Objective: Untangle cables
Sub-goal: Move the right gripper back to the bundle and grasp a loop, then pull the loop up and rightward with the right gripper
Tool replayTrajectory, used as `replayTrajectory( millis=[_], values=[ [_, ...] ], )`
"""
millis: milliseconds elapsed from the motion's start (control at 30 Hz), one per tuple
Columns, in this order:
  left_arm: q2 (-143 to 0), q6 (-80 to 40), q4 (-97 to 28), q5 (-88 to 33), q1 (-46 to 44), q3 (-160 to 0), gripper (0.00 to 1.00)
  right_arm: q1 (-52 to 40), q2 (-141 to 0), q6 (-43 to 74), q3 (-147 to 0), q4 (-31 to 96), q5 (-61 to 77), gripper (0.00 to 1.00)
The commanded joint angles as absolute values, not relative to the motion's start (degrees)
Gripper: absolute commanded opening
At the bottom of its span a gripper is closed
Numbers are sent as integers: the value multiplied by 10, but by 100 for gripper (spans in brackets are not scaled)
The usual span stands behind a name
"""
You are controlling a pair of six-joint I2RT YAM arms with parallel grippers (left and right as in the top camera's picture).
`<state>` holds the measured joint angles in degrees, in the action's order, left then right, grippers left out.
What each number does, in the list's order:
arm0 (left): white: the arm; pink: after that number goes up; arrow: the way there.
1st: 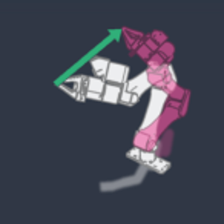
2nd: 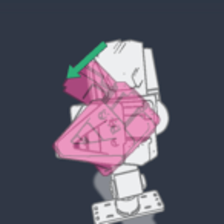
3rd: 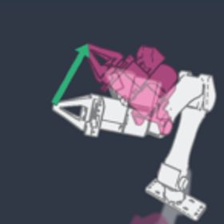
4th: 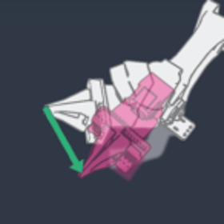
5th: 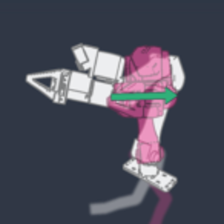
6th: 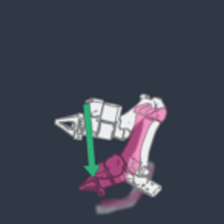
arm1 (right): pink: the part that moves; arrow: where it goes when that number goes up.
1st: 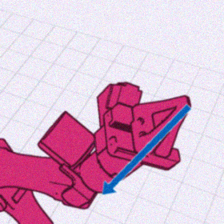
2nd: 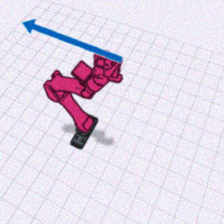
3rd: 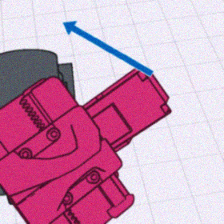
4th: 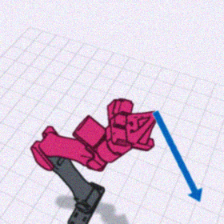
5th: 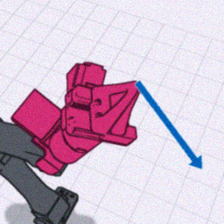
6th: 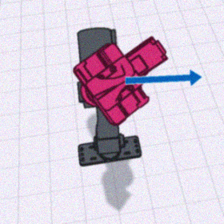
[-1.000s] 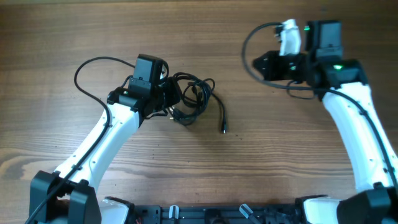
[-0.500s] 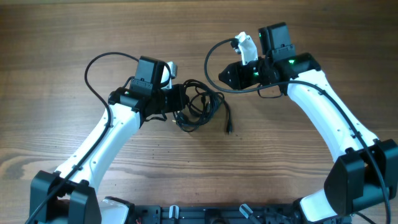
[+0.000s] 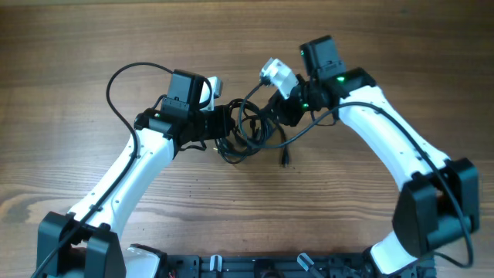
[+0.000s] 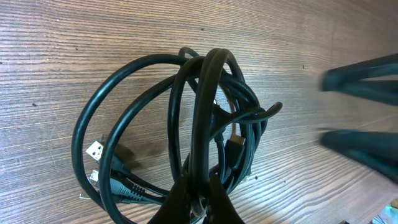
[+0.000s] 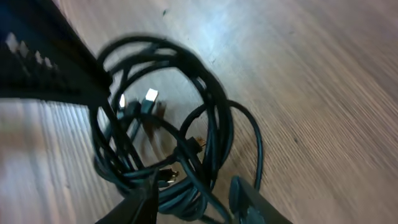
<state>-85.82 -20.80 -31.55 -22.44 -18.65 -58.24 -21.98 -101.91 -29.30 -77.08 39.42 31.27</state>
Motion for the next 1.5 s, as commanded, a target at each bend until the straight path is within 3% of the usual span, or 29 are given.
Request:
replayTrajectory(
  millis=[0,567,733,833,1300,1467],
  values=[
    [-852,-197,-314,-240,-189,-583,4,-233,-1056,-431,-783,395,324,38],
    [-852,-197,-314,-240,-189,-583,4,-237,-1097,-449,-783,388,322,25],
    [-852,-197,-314,-240,-189,-583,4,-237,-1096,-411,-783,379,323,5],
    [-852,-197,-314,-240,-189,-583,4,-237,-1083,-335,-784,359,332,4],
    [-883,-232,-313,-224,-189,-583,4,-236,-891,-259,-784,367,391,4],
    [-900,-232,-313,-222,-189,-583,4,-206,-832,-163,-784,346,405,4]
  ],
)
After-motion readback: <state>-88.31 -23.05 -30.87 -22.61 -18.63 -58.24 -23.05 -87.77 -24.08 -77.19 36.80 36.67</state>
